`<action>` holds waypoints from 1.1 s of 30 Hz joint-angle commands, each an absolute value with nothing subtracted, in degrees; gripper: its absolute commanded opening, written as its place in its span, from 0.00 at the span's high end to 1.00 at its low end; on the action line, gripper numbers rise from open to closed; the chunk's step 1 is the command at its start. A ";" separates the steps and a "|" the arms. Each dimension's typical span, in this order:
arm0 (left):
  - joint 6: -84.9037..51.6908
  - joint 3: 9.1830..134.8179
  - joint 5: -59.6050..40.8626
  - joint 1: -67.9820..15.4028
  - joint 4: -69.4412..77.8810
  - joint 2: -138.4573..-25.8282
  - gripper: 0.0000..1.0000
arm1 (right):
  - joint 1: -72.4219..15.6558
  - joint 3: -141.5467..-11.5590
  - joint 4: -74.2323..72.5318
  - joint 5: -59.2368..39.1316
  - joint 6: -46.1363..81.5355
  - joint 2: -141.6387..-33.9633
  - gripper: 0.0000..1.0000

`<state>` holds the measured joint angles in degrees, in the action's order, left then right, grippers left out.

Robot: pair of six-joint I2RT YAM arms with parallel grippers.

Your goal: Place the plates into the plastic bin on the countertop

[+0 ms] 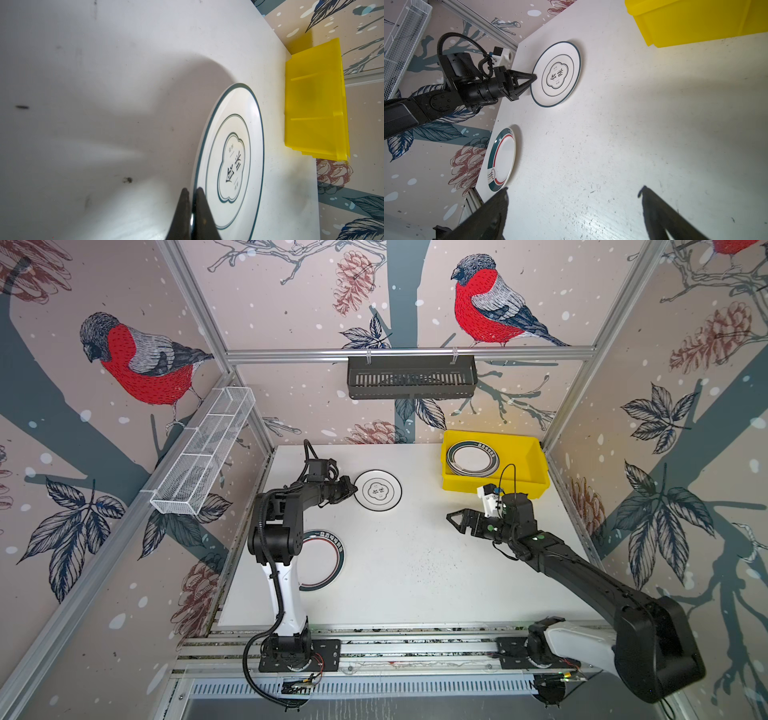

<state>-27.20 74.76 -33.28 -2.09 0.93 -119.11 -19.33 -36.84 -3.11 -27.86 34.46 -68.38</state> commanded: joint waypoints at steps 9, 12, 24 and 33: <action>-36.33 63.80 -37.71 -5.72 15.22 -108.09 1.00 | -19.25 -35.99 -8.61 -28.13 38.41 -67.75 0.01; -41.01 60.17 -40.13 -6.90 21.90 -105.49 1.00 | -19.17 -35.37 -10.12 -27.89 40.10 -67.34 0.01; -42.91 58.94 -40.17 -12.15 21.24 -97.60 1.00 | -19.40 -32.48 -17.98 -28.78 44.30 -67.13 0.04; -48.17 58.80 -38.55 -19.54 27.05 -96.97 1.00 | -20.30 -31.65 -24.29 -29.10 47.53 -67.89 0.25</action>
<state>-44.99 58.72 -38.81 -18.46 20.03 -97.43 -20.08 -31.79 -19.70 -28.51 46.41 -67.92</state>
